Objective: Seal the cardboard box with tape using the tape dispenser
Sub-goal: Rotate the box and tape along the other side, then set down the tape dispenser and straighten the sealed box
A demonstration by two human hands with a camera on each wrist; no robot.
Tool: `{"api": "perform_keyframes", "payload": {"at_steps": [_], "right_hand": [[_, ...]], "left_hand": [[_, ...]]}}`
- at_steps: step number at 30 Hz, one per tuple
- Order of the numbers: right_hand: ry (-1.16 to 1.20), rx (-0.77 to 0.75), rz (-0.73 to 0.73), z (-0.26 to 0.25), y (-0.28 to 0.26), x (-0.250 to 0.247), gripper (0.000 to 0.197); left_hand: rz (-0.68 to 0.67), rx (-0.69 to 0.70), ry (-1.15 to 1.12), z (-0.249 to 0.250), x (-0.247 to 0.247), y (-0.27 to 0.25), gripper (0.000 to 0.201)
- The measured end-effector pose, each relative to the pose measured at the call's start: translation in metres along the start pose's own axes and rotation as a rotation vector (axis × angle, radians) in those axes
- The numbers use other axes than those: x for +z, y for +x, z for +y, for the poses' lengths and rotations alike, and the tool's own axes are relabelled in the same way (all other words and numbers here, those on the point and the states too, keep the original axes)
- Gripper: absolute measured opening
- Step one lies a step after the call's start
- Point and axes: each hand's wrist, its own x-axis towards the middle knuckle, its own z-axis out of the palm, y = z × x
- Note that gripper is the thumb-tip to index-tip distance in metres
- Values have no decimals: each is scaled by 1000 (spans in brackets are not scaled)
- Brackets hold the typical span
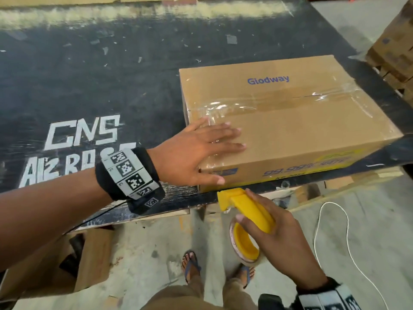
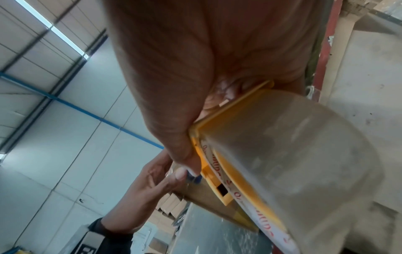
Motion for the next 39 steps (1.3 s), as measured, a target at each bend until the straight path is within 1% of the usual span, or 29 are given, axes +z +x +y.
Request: {"api": "perform_keyframes", "payload": {"at_steps": [2, 5, 11, 13, 17, 20, 23, 25, 28, 32, 35, 37, 39], "right_hand": [[13, 0, 34, 6, -3, -17, 61], [46, 18, 130, 22, -7, -50, 59], [103, 37, 340, 64, -5, -128, 56], [120, 30, 390, 81, -1, -159, 57], [189, -8, 464, 116, 18, -223, 58], [233, -45, 459, 141, 46, -268, 64], [216, -86, 473, 176, 90, -303, 60], [216, -101, 484, 199, 122, -324, 58], [235, -113, 468, 217, 168, -337, 60], [160, -95, 365, 237, 230, -347, 66], [15, -59, 276, 239, 254, -349, 56], [-126, -35, 249, 237, 261, -349, 56], [-192, -69, 219, 238, 268, -348, 59]], "left_hand": [[67, -36, -130, 14, -8, 11, 71], [163, -39, -268, 41, -14, 39, 63], [211, -54, -333, 99, 2, 123, 58], [232, -61, -315, 116, 10, 158, 58], [220, -82, -247, 148, 23, 234, 61], [190, -142, -152, 167, 34, 283, 64], [119, -258, -80, 180, 51, 313, 65], [116, -298, 33, 185, 62, 324, 65], [119, -316, 130, 182, 68, 322, 64], [117, -338, 166, 185, 68, 323, 64], [109, -345, 180, 187, 67, 324, 64], [99, -351, 190, 188, 65, 325, 65], [96, -359, 182, 189, 64, 325, 65]]}}
